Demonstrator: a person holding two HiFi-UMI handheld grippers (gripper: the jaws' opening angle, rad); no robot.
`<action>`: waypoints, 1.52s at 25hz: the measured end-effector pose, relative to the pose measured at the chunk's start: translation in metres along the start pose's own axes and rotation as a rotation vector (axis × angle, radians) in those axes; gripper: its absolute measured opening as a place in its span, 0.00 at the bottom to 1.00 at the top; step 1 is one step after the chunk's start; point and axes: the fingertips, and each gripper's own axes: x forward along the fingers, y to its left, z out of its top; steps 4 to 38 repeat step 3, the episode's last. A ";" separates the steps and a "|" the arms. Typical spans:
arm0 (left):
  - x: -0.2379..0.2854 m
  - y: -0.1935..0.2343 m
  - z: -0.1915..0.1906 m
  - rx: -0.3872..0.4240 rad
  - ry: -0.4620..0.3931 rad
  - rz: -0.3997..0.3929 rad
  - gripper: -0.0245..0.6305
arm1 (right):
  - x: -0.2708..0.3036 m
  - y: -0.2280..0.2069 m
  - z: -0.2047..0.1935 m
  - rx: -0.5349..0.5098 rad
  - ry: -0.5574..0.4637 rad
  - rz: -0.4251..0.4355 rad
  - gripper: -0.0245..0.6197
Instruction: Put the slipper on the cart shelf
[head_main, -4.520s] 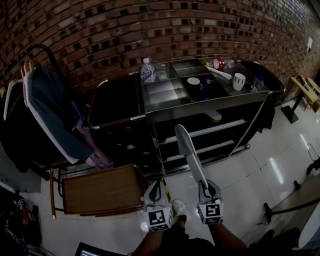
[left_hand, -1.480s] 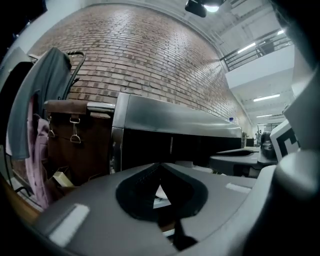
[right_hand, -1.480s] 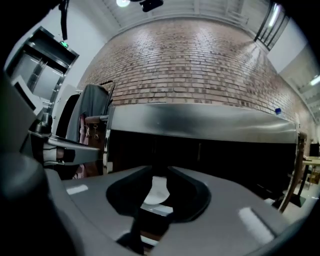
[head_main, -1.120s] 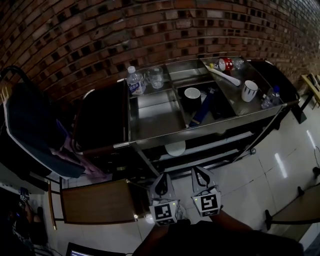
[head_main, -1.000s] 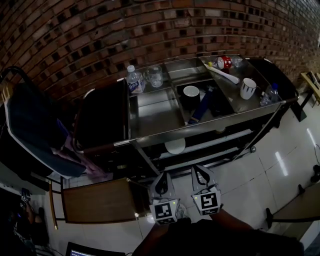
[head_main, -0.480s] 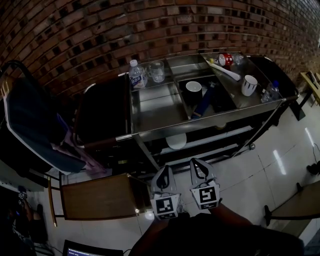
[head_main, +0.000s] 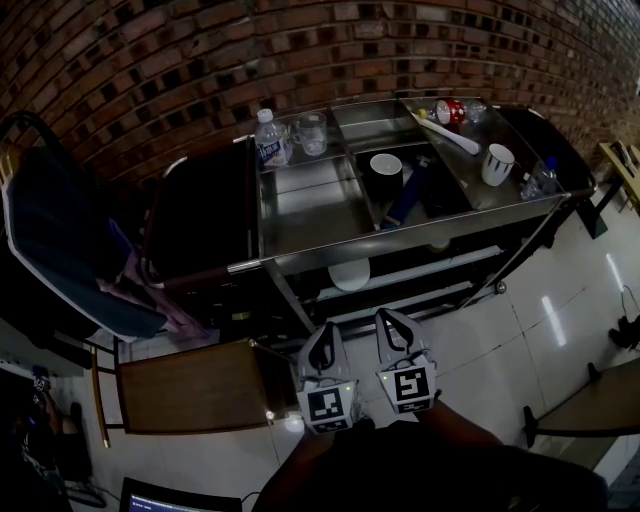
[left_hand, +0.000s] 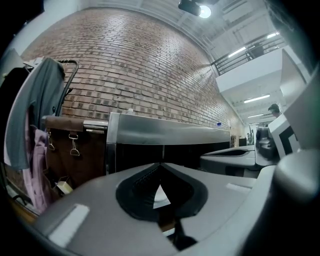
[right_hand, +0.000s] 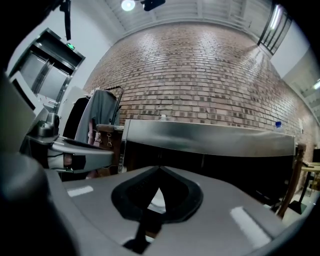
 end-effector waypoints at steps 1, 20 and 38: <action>0.000 -0.001 0.000 0.000 -0.002 -0.001 0.06 | 0.000 0.001 0.001 0.008 -0.007 0.000 0.04; 0.000 -0.002 0.001 0.001 -0.005 -0.005 0.06 | 0.000 0.002 0.002 0.027 -0.022 0.001 0.04; 0.000 -0.002 0.001 0.001 -0.005 -0.005 0.06 | 0.000 0.002 0.002 0.027 -0.022 0.001 0.04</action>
